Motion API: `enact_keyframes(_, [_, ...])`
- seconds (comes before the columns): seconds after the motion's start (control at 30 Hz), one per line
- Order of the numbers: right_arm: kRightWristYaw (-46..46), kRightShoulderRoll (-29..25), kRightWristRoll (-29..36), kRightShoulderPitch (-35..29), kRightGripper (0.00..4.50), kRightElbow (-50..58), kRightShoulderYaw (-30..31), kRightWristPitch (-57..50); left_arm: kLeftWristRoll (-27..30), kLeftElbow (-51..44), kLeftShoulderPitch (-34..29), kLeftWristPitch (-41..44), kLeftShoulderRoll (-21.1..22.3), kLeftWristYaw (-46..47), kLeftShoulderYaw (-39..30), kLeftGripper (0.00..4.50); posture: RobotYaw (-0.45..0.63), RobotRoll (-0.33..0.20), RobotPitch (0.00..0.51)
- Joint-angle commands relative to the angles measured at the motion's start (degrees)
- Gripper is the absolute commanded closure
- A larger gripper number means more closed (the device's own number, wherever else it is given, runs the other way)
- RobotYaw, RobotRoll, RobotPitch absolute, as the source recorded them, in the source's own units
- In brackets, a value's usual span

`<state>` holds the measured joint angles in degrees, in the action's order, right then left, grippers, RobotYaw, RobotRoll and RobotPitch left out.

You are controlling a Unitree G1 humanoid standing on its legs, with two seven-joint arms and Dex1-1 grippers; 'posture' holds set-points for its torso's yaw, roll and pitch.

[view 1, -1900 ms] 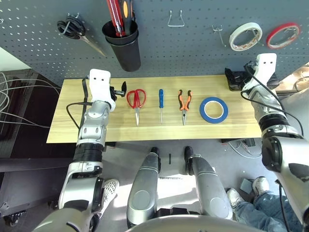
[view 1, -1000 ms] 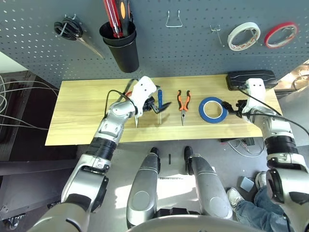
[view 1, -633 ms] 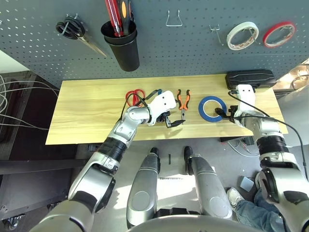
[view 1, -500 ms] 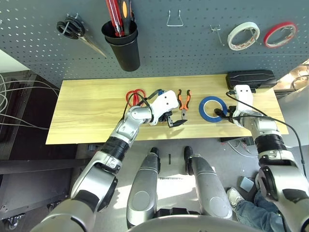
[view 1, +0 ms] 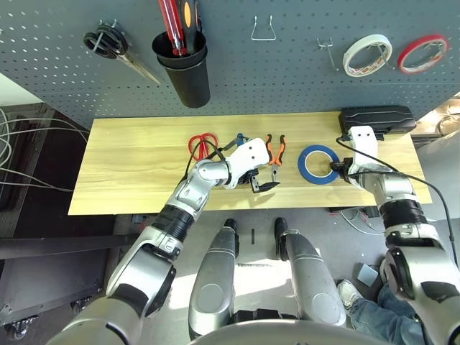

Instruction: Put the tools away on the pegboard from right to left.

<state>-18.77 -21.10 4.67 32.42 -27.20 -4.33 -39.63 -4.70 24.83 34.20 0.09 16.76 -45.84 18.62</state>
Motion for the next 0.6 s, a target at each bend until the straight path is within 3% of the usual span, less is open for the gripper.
enact_keyframes(0.03, [-1.3,-0.6,1.3,-3.0,3.79,7.1,-0.8,1.8,1.5,-1.5,-1.3,-2.2,-1.5,2.3,-2.1,0.0,0.07,0.0,0.376])
enact_keyframes(0.17, [-3.2,-1.1,1.9,-6.4,3.79,14.2,-0.7,6.5,3.7,-3.2,-1.5,-4.4,-2.6,4.8,-5.4,0.0,0.06,0.0,0.374])
enact_keyframes(0.3, [-7.8,-5.1,-1.4,-9.6,3.79,20.4,2.4,22.2,6.2,-6.0,-2.4,-6.8,-2.9,7.6,-9.1,0.0,0.06,0.0,0.373])
enact_keyframes(0.6, [-9.4,-8.7,-5.6,-8.4,3.79,18.6,3.3,49.5,7.4,-8.7,-2.9,-11.2,-3.1,11.4,-12.5,0.0,0.07,0.0,0.37])
